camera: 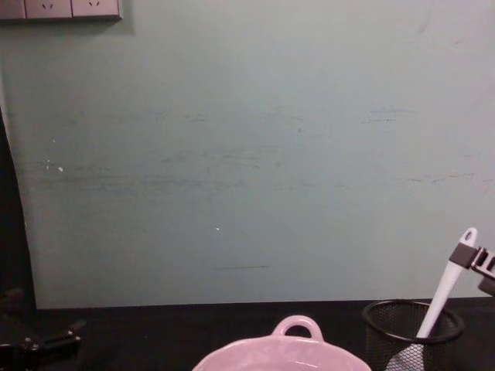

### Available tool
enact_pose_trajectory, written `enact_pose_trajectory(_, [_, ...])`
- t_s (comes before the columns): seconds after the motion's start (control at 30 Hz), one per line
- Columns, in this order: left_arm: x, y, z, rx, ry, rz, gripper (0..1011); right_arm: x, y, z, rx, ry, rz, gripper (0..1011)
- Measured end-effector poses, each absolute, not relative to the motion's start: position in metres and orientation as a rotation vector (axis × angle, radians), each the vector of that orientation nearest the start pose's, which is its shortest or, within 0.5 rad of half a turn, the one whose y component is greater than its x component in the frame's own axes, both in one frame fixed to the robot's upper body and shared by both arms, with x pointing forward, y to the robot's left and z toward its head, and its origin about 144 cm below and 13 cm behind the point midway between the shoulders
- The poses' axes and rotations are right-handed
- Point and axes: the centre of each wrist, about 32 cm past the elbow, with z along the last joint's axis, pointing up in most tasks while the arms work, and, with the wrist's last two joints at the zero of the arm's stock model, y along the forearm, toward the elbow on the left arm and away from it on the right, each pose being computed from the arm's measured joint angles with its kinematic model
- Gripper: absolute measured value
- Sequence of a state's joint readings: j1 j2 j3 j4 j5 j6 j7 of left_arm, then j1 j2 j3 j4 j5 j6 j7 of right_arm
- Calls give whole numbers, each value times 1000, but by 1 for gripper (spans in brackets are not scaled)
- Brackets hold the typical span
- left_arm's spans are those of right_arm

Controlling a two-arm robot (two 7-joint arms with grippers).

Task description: Use the one hand to pick up the spoon and stir the clear water in the bowl.

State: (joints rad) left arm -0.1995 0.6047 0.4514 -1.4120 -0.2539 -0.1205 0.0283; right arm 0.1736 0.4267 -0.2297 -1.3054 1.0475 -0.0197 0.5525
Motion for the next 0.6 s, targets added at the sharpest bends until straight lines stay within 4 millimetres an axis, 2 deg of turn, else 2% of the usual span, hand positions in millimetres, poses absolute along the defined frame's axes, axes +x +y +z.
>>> enact_pose_trajectory(0.17, [489, 310, 1140, 304, -285, 1248, 1011, 486, -327, 1145, 280, 376, -988, 982])
enact_pose_trajectory(0.2, [489, 310, 1140, 304, -285, 1248, 1011, 482, -329, 1154, 207, 336, -1016, 1004])
enact_pose_trajectory(0.4, [489, 310, 1140, 304, -285, 1248, 1011, 474, -328, 1183, -9, 190, -1099, 1004])
enact_pose_trajectory(0.5, [489, 310, 1140, 304, -285, 1248, 1011, 470, -323, 1199, -171, 87, -1164, 1004])
enact_pose_trajectory(0.6, [489, 310, 1140, 304, -285, 1248, 1011, 467, -320, 1205, -259, 37, -1199, 1004])
